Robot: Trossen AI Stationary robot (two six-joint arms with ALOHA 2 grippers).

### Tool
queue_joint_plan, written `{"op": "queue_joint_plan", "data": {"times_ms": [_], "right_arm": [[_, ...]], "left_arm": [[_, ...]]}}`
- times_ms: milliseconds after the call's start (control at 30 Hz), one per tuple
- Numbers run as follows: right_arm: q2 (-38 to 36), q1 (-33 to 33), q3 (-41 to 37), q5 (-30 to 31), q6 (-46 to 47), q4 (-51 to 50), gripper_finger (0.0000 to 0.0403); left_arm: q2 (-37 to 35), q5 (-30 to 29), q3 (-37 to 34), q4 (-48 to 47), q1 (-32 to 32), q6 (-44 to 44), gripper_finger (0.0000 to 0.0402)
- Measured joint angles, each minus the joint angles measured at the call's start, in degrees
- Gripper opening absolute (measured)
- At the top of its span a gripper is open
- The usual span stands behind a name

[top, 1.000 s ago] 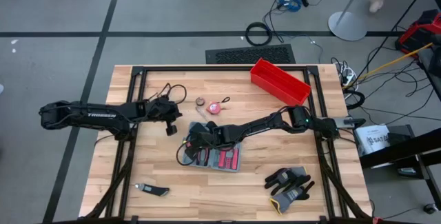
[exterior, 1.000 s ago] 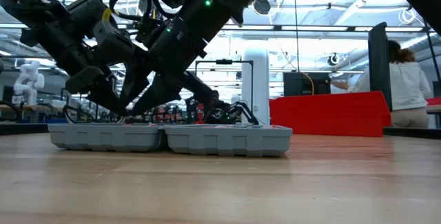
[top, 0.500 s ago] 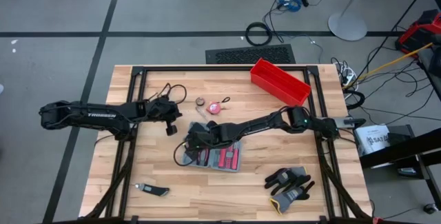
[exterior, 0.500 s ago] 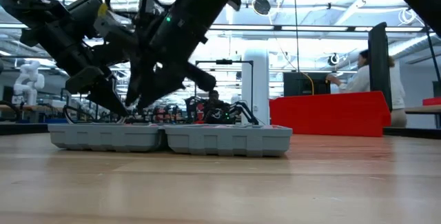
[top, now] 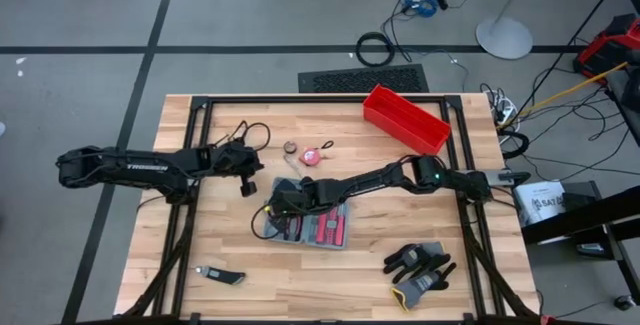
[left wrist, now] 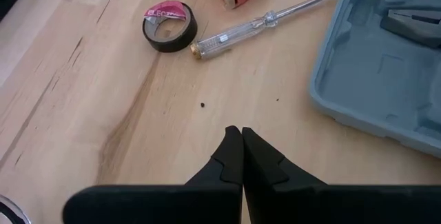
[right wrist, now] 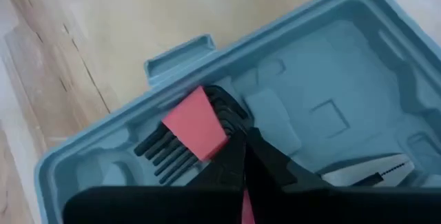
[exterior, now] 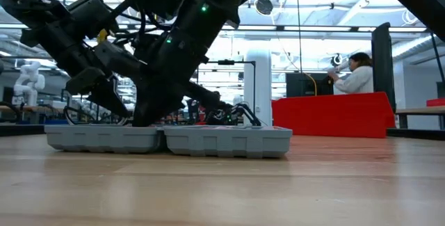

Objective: Prefit tool cases
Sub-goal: Adjust the hex key on the toolbox

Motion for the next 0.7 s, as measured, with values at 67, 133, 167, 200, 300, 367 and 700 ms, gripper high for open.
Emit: {"op": "queue_joint_plan", "data": {"times_ms": [67,133,167,200,300,367,700], "right_arm": [[-0.07,0.02,0.00,-0.13,0.00,0.02,0.0001],[-0.83,-0.01,-0.01,-0.34,-0.06,-0.44,0.0001],[-1.14,0.02,0.39,-0.60,-0.29,-0.96,0.0001],[-1.43,0.04,1.14,-0.50,-0.79,-1.02,0.0001],[-2.33,0.14,3.26,0.28,-2.15,-1.24,0.0001],[-2.40,0.35,3.91,2.07,-3.21,-0.50,0.0000],[2.29,0.23,3.87,1.33,-1.23,1.54,0.0000]], "left_arm": [[0.02,0.00,0.00,-0.04,0.00,0.00,0.0000],[0.00,0.00,0.00,-0.02,0.00,0.00,0.0000],[0.00,0.00,0.00,-0.02,0.00,0.00,0.0000],[0.02,0.00,0.00,-0.02,-0.01,0.00,0.0000],[0.00,0.00,0.00,0.00,0.00,0.00,0.0000],[0.02,0.00,0.00,-0.20,-0.01,0.00,0.0000],[0.02,0.00,0.00,-0.30,0.00,0.00,0.0000]]}}
